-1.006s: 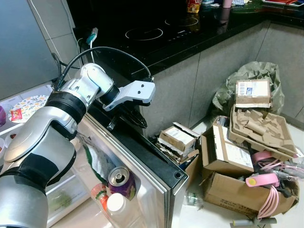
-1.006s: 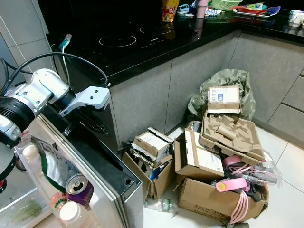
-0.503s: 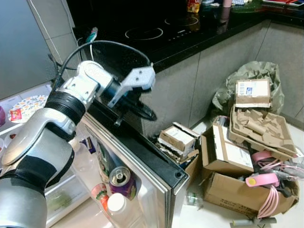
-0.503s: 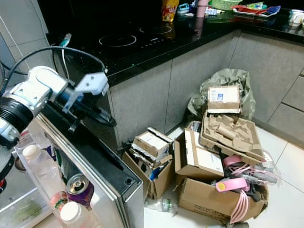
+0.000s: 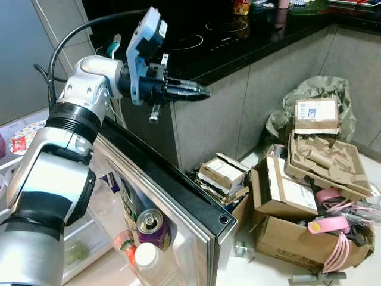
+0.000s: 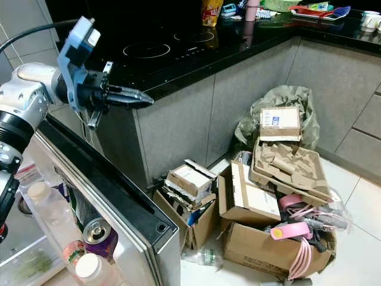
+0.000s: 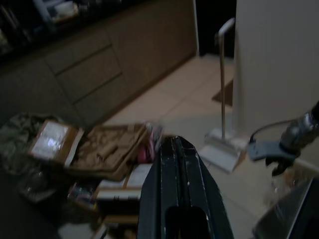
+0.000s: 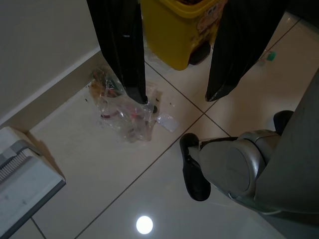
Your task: Restocking fridge
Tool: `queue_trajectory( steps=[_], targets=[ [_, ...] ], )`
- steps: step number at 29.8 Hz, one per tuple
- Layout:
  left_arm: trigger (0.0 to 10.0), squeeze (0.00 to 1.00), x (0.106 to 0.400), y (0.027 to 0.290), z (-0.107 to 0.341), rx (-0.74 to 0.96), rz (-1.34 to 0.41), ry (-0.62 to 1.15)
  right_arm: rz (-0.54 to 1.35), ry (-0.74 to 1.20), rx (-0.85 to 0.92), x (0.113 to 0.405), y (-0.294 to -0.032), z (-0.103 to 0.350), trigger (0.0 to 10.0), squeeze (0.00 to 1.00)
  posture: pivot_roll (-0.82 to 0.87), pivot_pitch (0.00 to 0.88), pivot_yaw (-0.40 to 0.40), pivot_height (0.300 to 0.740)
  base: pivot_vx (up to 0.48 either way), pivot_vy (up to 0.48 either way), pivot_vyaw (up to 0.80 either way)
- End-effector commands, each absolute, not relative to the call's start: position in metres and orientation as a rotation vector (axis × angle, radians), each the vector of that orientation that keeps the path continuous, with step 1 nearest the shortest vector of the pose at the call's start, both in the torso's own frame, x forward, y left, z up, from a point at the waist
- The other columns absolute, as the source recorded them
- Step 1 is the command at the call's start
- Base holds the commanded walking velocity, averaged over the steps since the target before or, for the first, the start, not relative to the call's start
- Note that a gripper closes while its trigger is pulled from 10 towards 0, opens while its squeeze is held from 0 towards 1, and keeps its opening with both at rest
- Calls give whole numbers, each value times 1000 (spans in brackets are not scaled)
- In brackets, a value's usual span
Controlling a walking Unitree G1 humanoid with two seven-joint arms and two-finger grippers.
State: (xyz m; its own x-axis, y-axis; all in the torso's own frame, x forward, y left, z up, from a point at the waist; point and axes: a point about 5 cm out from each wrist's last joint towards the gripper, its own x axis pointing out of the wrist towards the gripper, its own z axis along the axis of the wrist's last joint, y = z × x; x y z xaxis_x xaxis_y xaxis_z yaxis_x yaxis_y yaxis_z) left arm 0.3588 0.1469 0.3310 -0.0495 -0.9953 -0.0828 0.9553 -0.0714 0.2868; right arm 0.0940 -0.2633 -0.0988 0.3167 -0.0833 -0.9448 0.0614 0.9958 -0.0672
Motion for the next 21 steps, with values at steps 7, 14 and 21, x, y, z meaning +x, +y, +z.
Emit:
queue_trajectory(
  steps=[7,14,21],
  targets=[
    [10000,0,343,136,318,93,-1642,-292,-103,1255,-5,91,-264,-100,10000,0,-38,0,4,732,-72,0,0],
    [10000,0,327,118,296,-24,-1590,-374,-99,1255,-3,90,-261,-100,10000,0,-41,0,6,732,0,0,0],
    [10000,0,309,106,292,-192,-1506,-435,-97,1258,-2,90,-261,-101,10000,0,-39,0,5,732,-111,0,0]
  ],
)
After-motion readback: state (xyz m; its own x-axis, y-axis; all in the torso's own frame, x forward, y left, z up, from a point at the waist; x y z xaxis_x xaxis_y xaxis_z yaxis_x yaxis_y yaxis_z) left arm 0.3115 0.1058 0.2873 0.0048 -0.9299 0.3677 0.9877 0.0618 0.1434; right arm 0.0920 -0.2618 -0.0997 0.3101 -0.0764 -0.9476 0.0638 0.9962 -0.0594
